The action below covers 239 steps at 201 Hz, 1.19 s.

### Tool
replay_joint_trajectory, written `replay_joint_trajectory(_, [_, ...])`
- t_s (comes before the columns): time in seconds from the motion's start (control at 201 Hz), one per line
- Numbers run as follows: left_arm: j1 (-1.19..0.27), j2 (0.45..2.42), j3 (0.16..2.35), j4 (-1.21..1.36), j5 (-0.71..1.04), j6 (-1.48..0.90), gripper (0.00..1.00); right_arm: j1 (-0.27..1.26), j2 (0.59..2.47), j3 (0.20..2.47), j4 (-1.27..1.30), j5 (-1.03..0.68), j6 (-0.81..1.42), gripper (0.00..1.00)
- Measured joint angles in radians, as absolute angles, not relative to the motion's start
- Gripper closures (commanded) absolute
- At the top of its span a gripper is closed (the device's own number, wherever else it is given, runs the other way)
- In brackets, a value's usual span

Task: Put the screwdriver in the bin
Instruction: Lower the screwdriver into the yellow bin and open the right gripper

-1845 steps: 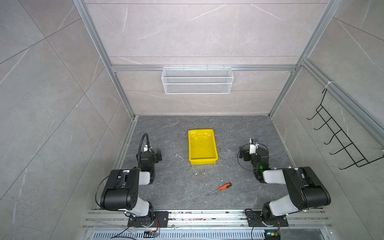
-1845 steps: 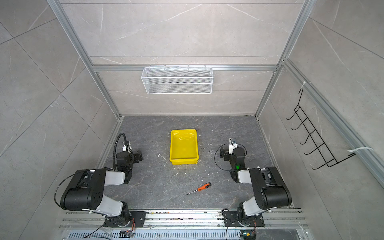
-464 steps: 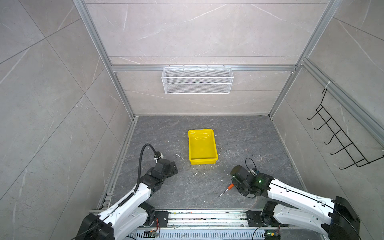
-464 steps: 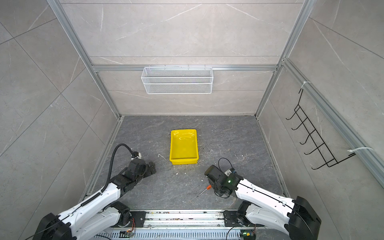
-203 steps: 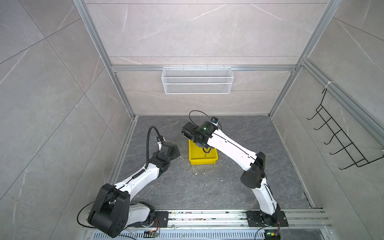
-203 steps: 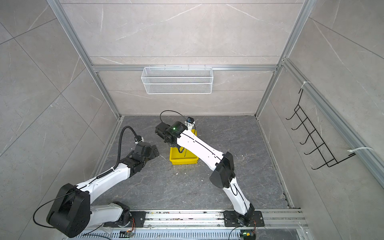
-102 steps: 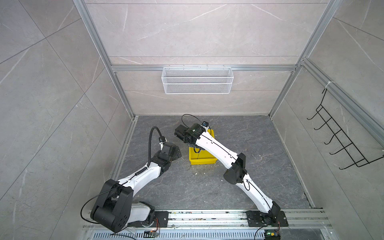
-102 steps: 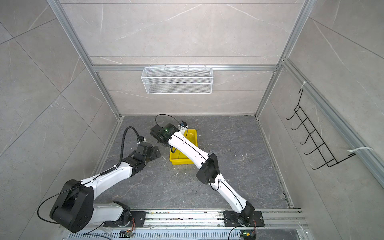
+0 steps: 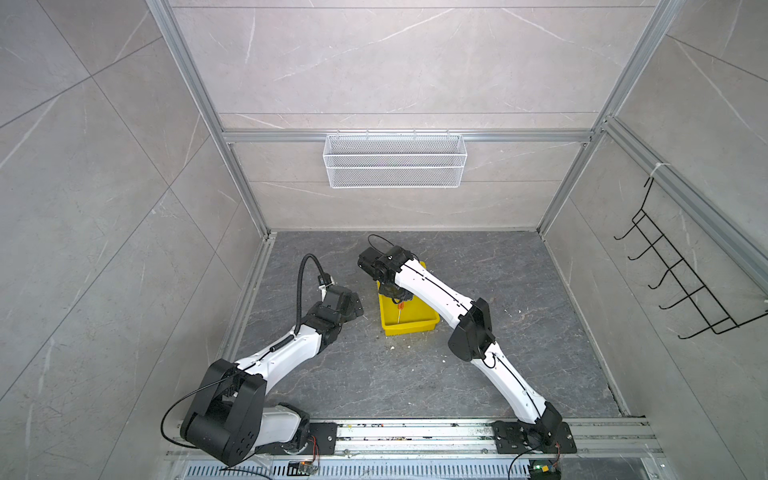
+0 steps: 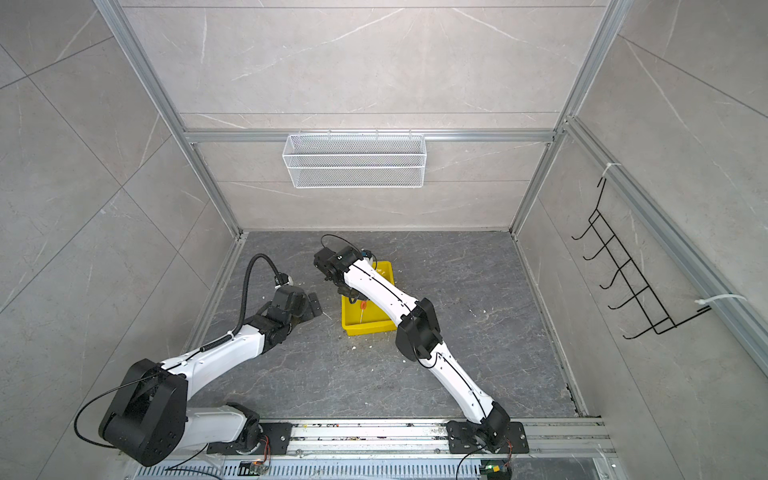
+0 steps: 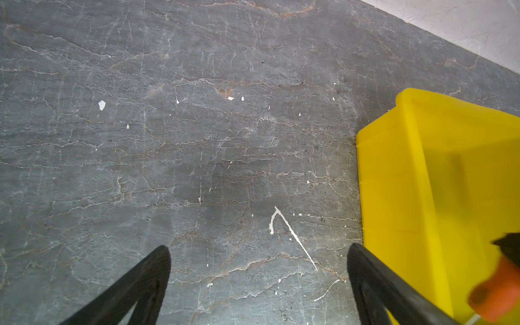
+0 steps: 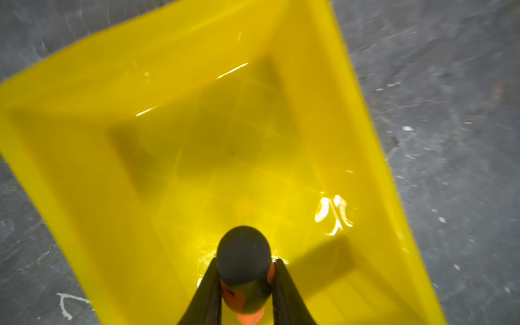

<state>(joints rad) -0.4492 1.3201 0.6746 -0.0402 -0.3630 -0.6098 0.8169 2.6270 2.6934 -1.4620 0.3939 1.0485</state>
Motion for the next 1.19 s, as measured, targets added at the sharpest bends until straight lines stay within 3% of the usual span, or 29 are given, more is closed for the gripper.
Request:
replay_joint_trajectory(0.627, [-0.449,1.403,0.729,-0.072,-0.362,-0.598,0.00,0.720,2.730,2.742,-1.324,0.211,0.915,0.74])
replay_joint_trajectory(0.846, [-0.449,1.396,0.725,-0.062,-0.360,-0.599,0.00,0.719,2.743,2.761,-1.318,0.187,0.905,0.56])
replay_joint_trajectory(1.07, [-0.449,1.396,0.725,-0.063,-0.357,-0.599,0.00,0.717,2.743,2.780,-1.312,0.178,0.888,0.51])
replay_joint_trajectory(1.189, [-0.449,1.396,0.725,-0.072,-0.364,-0.599,0.00,0.714,2.741,2.826,-1.320,0.175,0.872,0.41])
